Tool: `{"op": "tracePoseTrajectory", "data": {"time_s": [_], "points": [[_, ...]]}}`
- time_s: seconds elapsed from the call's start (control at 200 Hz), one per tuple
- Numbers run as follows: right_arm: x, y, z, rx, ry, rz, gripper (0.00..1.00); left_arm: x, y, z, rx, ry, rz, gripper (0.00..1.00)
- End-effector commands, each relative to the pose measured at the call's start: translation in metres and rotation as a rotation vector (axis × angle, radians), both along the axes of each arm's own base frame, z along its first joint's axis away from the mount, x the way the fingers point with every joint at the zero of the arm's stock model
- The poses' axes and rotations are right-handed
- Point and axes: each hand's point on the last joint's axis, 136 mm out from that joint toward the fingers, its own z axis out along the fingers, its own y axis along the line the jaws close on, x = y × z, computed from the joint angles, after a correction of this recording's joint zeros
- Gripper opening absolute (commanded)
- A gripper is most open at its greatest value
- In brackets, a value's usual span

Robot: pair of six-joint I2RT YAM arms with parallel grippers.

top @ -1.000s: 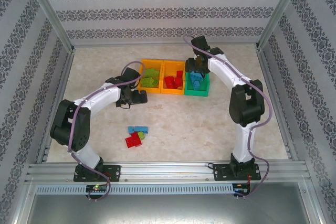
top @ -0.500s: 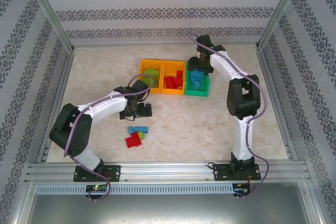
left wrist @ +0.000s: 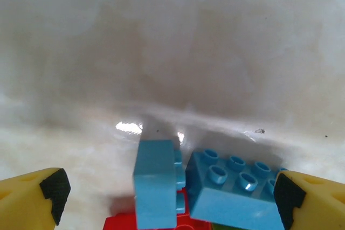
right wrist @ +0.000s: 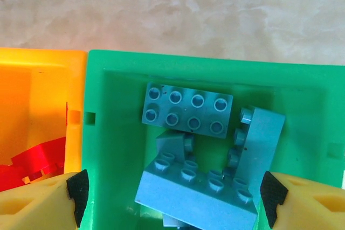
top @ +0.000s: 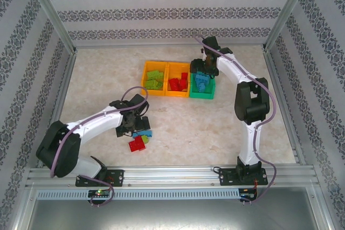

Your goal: Sort the legos into containers by color

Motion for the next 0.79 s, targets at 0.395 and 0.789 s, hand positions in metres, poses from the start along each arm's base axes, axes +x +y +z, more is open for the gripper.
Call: {"op": "tracePoseTrajectory", "data": {"time_s": [0.395, 0.789], "points": [[-0.007, -0.004, 0.023, 0.047, -0.049, 0.005, 0.86, -0.017, 0.015, -0.012, 0.022, 0.008, 0.131, 0.76], [-0.012, -0.007, 0.02, 0.037, -0.042, 0.003, 0.86, -0.007, 0.007, -0.022, 0.002, 0.0, 0.138, 0.73]]}}
